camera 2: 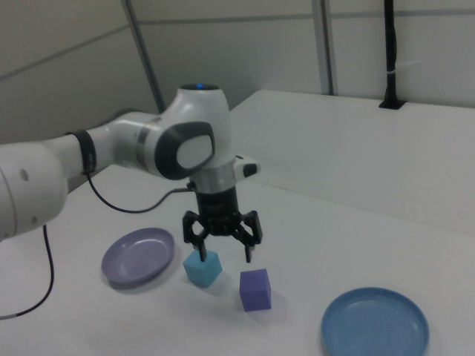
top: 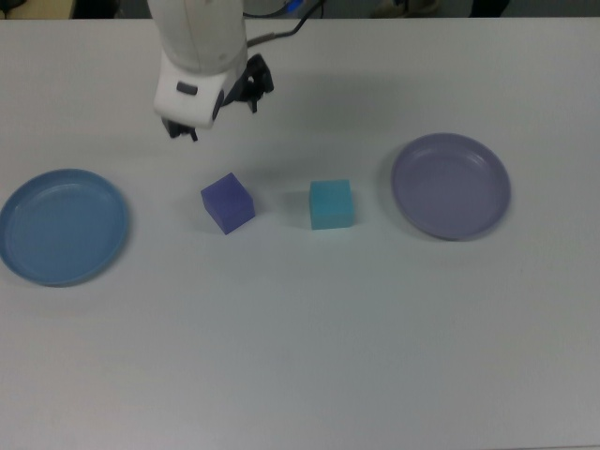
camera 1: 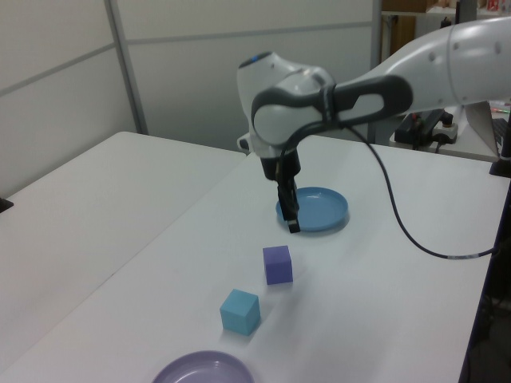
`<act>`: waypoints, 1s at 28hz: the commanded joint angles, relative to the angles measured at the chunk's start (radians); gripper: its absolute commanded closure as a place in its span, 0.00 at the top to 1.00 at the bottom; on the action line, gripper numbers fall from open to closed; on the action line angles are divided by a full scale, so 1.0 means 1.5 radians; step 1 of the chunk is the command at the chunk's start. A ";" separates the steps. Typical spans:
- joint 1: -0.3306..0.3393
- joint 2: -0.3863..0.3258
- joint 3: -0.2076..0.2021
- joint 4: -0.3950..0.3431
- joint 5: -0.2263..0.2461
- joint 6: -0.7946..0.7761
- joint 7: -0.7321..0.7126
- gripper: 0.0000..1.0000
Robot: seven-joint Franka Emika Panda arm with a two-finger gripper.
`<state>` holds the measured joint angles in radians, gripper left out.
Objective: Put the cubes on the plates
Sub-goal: 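Move the gripper over the purple cube and lower it, then close the gripper on the purple cube and lift it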
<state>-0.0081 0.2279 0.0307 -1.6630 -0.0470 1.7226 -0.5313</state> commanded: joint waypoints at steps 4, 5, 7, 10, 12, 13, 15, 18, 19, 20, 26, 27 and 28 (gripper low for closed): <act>-0.012 0.039 -0.004 -0.038 -0.035 0.109 -0.024 1.00; -0.012 0.040 -0.004 -0.047 -0.035 0.127 -0.023 1.00; -0.011 0.046 -0.004 -0.070 -0.036 0.168 -0.021 1.00; -0.010 0.058 -0.004 -0.076 -0.041 0.181 -0.012 1.00; -0.008 0.070 -0.004 -0.076 -0.059 0.186 -0.002 1.00; -0.006 0.073 -0.003 -0.077 -0.063 0.191 0.002 1.00; -0.004 0.078 -0.004 -0.078 -0.067 0.201 0.011 1.00; -0.002 0.092 -0.003 -0.078 -0.067 0.218 0.024 1.00; -0.002 0.096 -0.003 -0.078 -0.067 0.223 0.027 1.00; -0.002 0.104 -0.004 -0.078 -0.068 0.232 0.033 1.00; -0.001 0.118 0.000 -0.077 -0.071 0.250 0.078 1.00; -0.001 0.118 0.001 -0.077 -0.071 0.250 0.086 0.98; -0.001 0.118 0.002 -0.077 -0.071 0.250 0.094 0.93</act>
<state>-0.0184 0.4101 0.0297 -1.7634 -0.1276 2.0703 -0.4703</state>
